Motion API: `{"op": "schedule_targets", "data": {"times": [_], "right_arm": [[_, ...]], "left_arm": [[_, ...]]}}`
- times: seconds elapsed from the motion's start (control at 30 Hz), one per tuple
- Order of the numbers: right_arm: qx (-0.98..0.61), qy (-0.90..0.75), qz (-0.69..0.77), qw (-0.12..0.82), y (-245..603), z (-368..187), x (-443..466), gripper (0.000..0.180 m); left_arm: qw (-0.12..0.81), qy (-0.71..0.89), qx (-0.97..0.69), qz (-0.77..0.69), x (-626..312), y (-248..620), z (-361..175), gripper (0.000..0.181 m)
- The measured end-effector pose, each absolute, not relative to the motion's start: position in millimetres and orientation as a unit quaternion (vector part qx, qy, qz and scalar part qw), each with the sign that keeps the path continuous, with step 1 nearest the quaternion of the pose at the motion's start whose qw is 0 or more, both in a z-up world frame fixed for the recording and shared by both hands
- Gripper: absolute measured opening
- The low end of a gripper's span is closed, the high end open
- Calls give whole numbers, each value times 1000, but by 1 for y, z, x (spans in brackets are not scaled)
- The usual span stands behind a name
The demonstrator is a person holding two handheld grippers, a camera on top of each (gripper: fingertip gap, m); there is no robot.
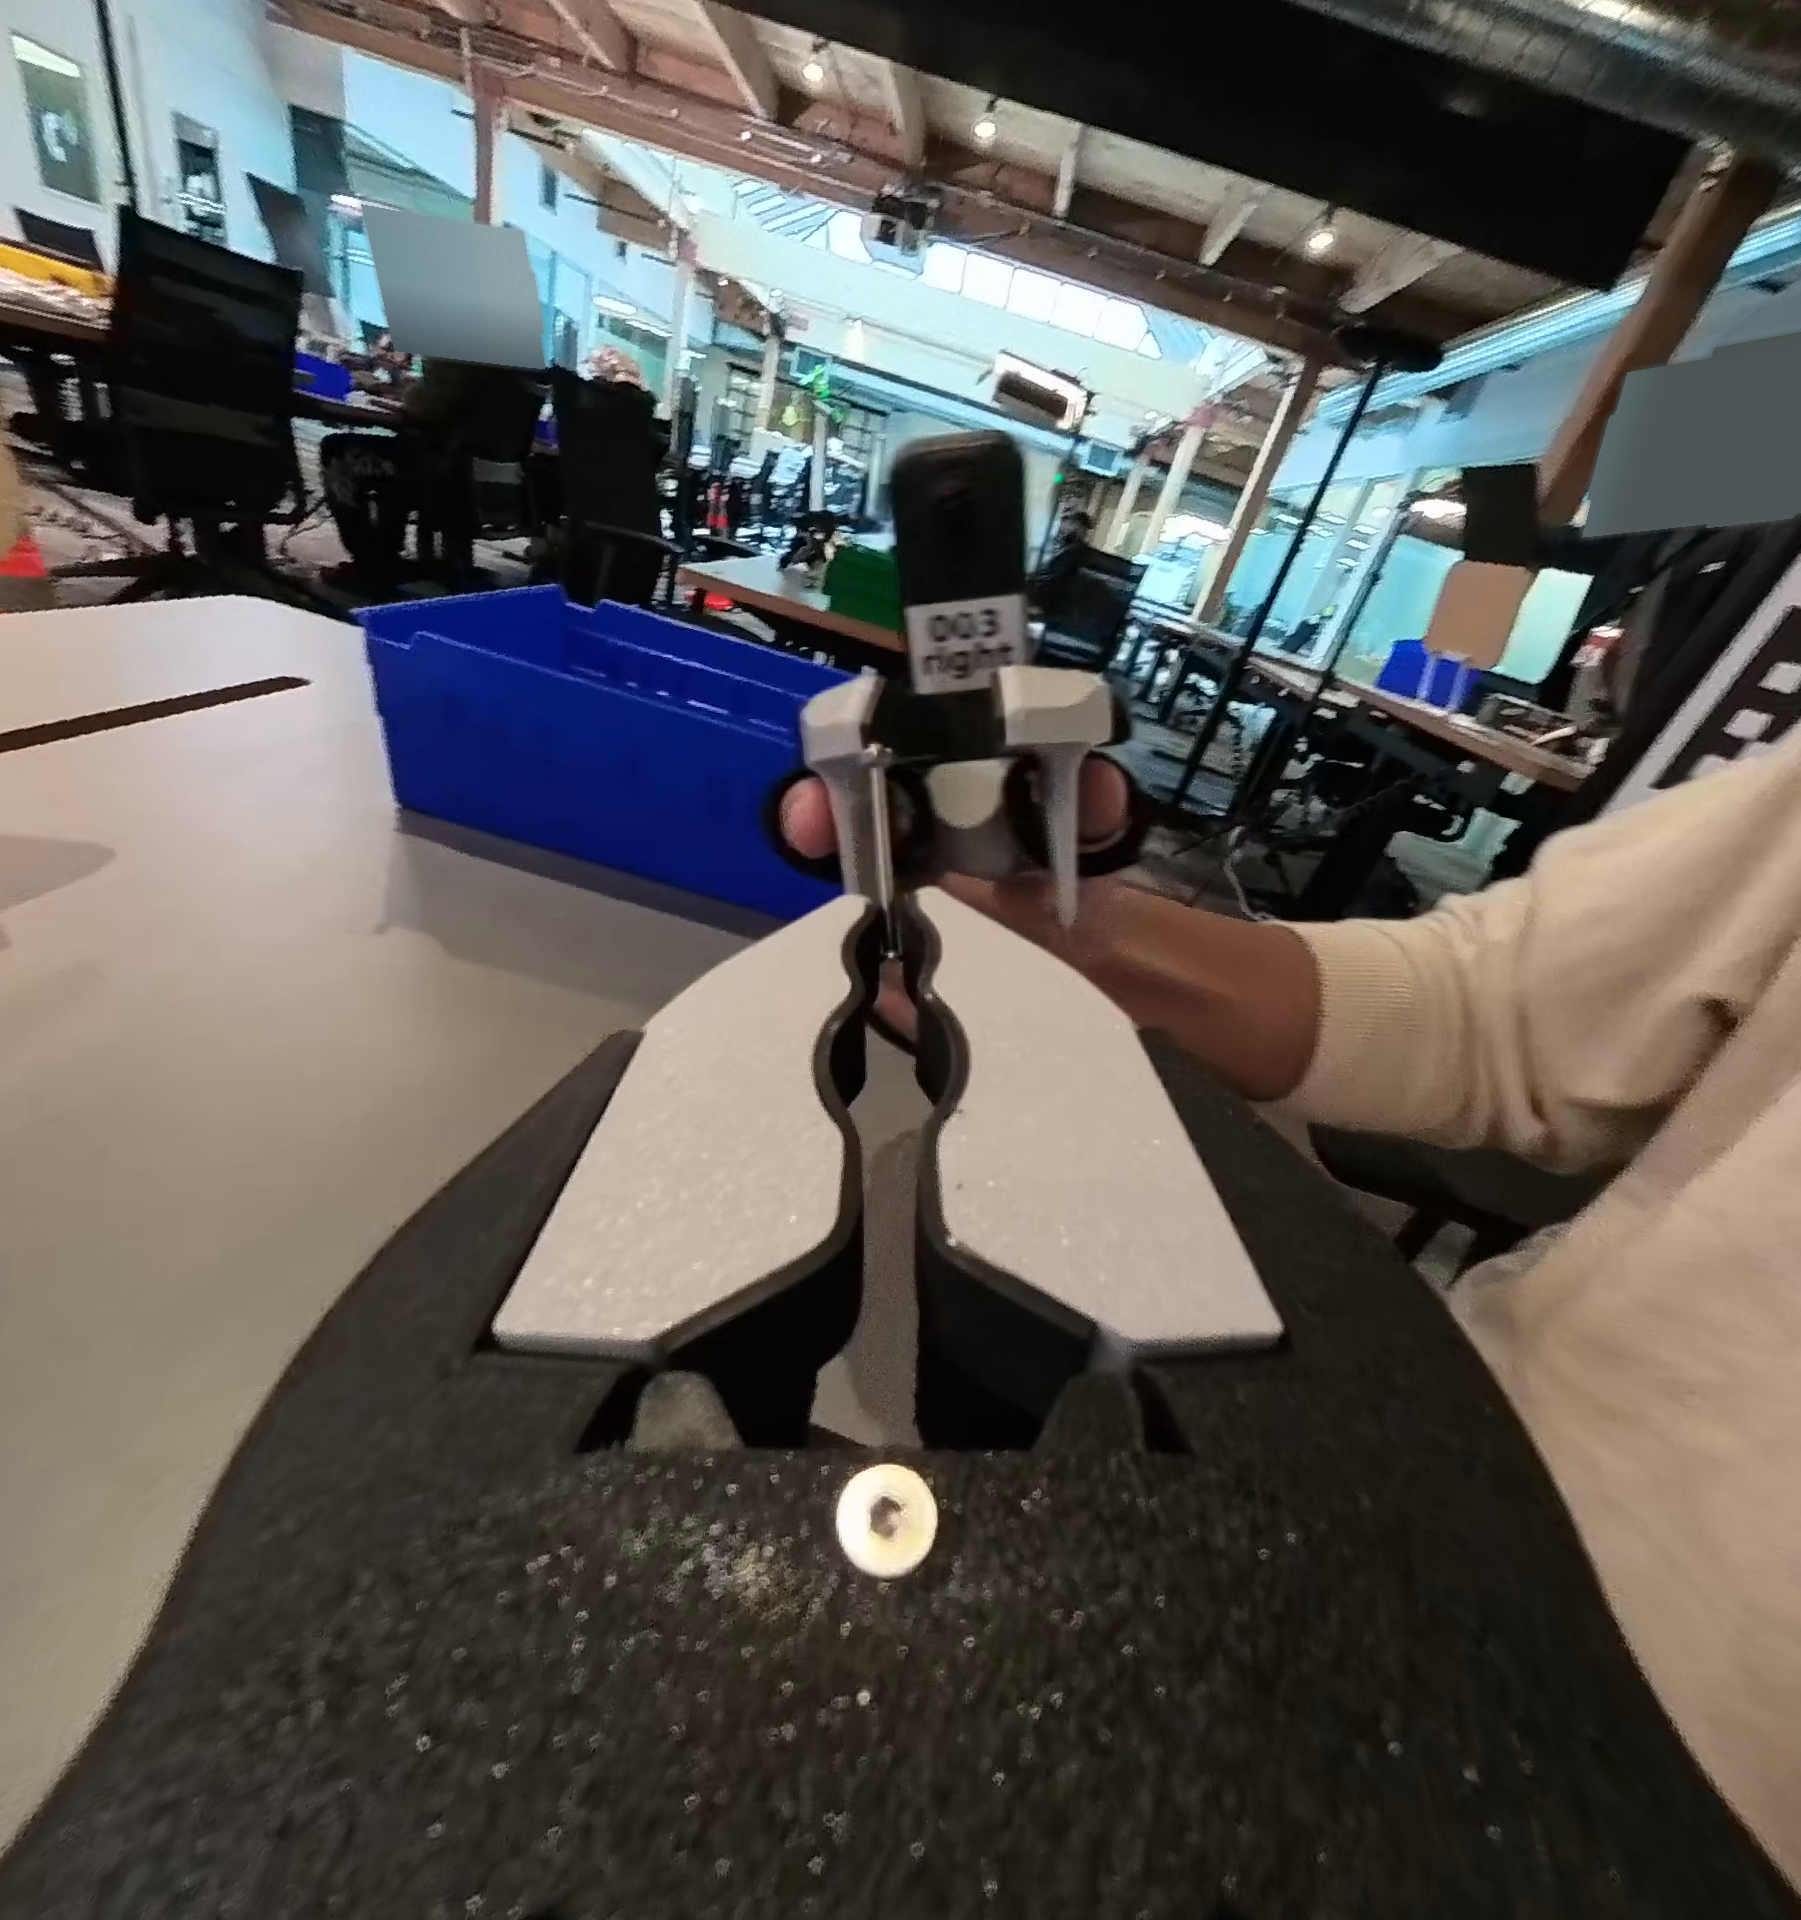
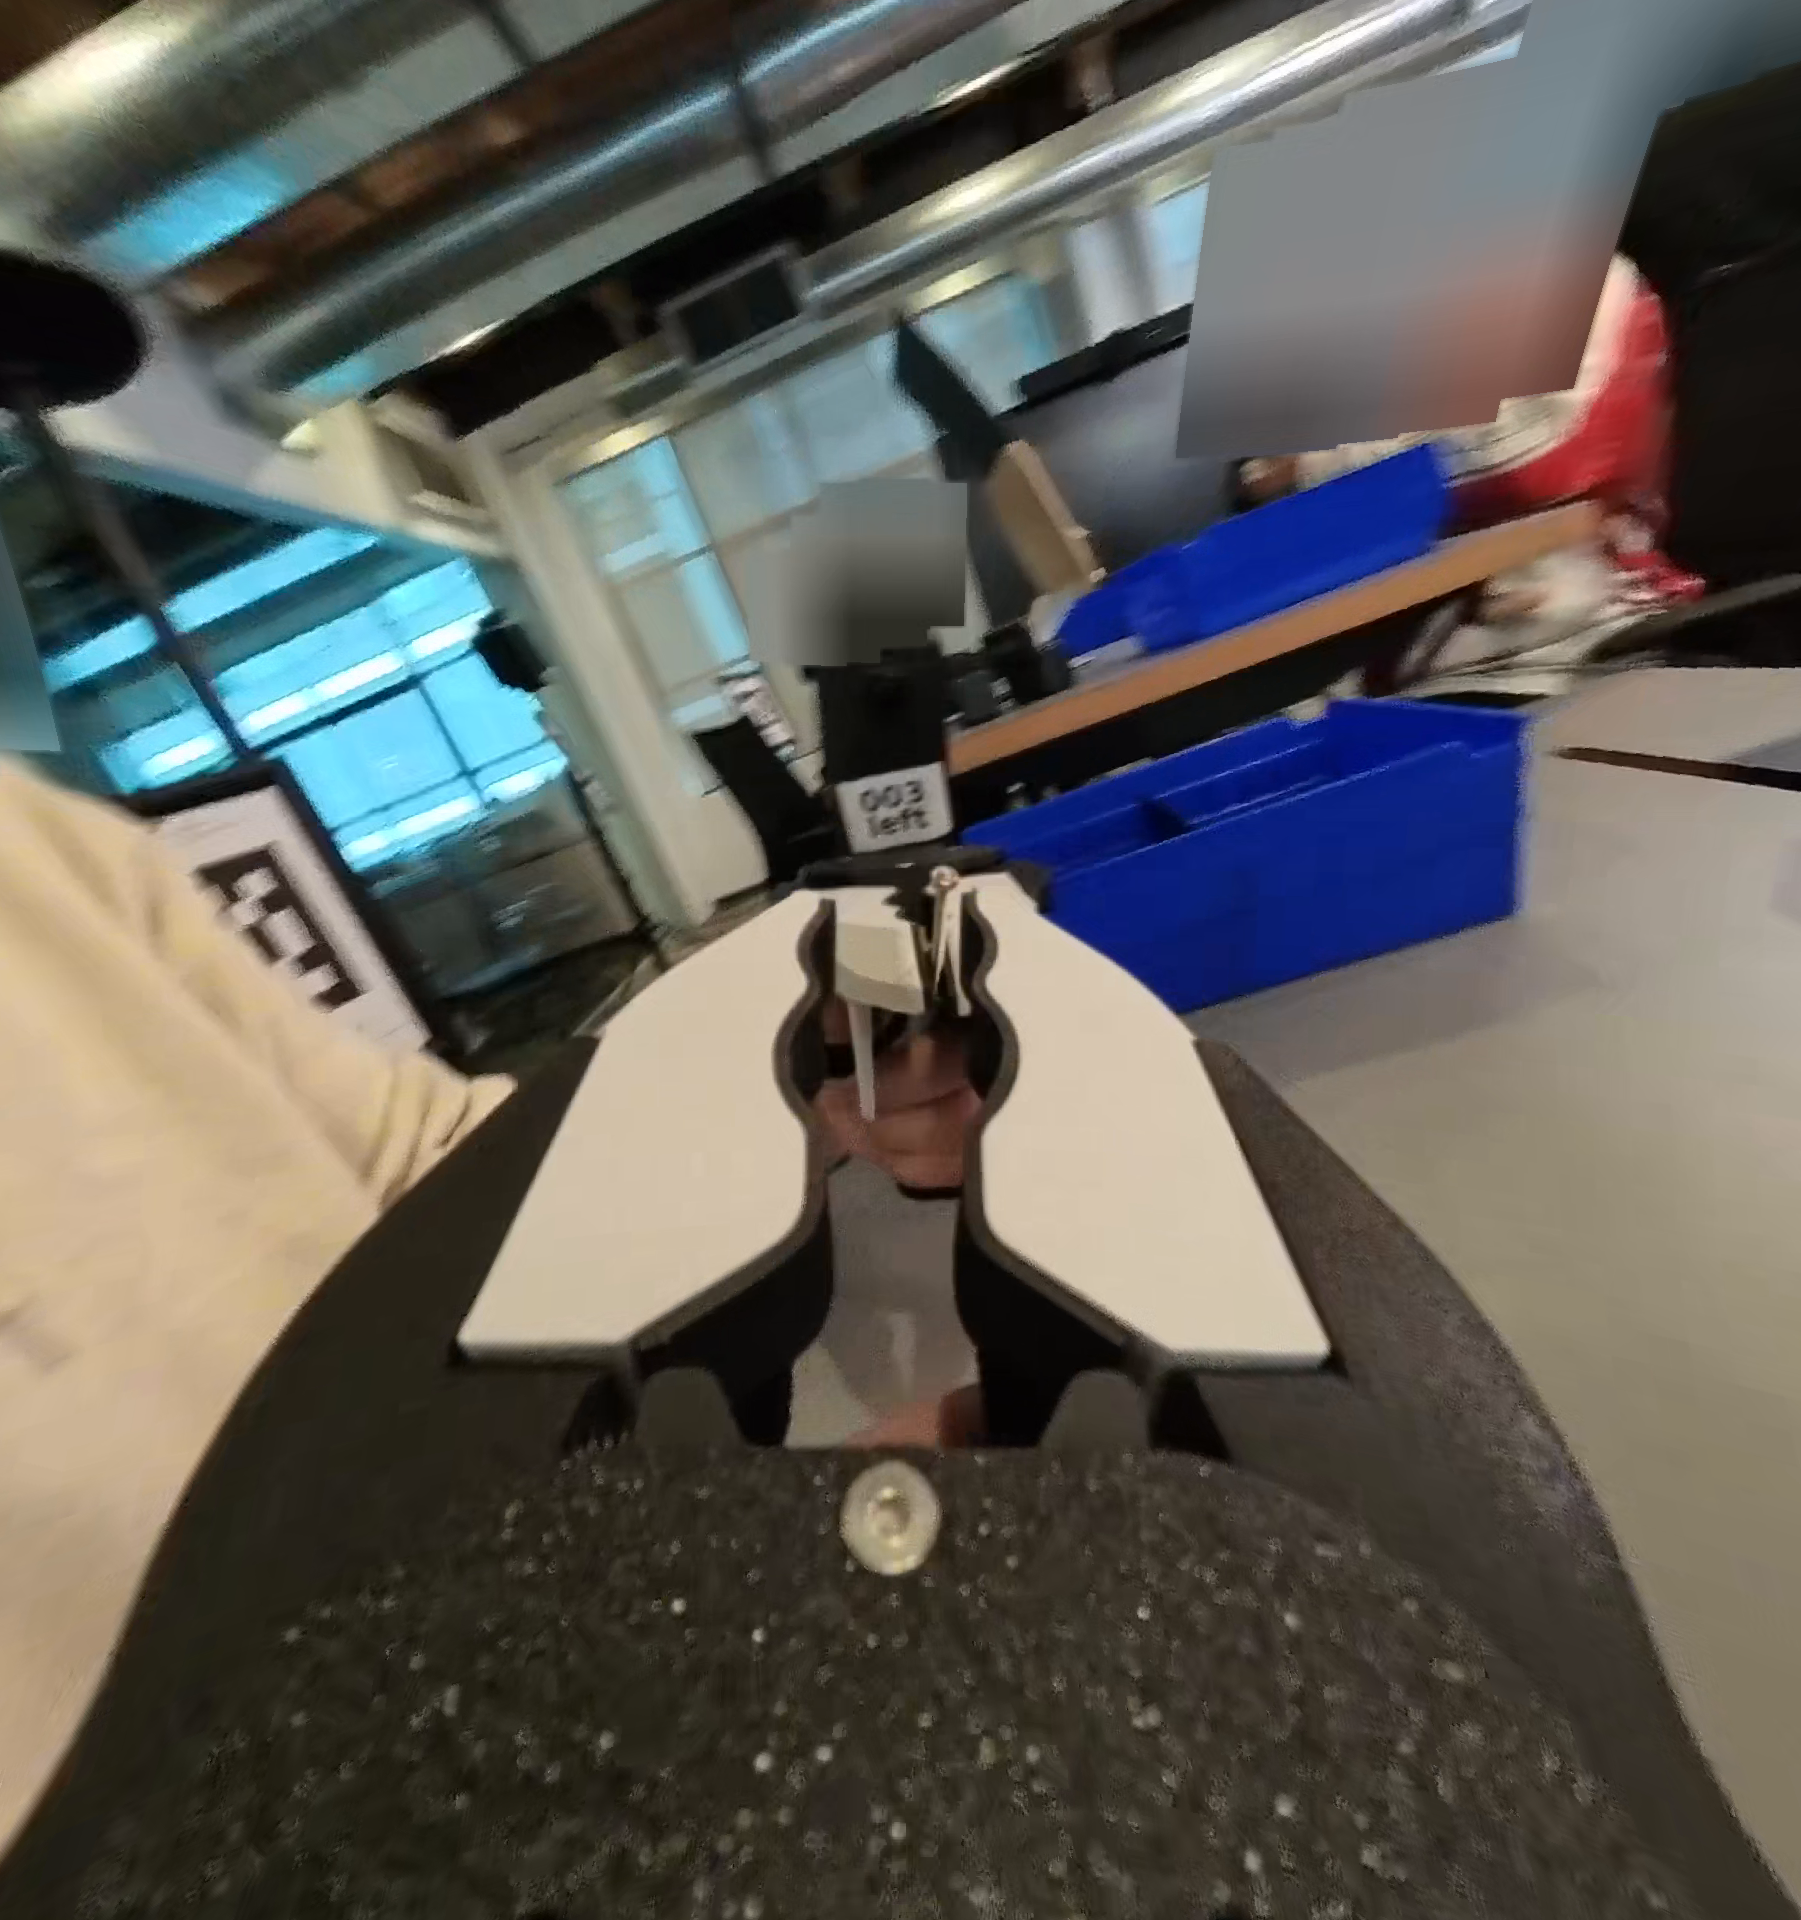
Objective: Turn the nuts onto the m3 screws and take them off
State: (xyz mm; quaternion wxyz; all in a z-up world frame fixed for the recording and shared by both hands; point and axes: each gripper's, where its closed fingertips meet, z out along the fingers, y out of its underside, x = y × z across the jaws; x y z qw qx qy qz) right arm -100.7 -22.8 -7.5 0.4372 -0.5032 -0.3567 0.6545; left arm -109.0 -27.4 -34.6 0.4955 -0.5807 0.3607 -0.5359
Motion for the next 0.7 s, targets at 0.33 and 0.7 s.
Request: {"op": "schedule_targets", "data": {"times": [0.33, 0.7], "right_arm": [[-472, -439, 671, 368, -32, -11, -122, 5], [-643, -184, 555, 495, 9, -30, -128, 5]], "left_arm": [[484, 378, -573, -542, -103, -36, -35, 3], [522, 355, -628, -455, -109, -7, -53, 3]]}}
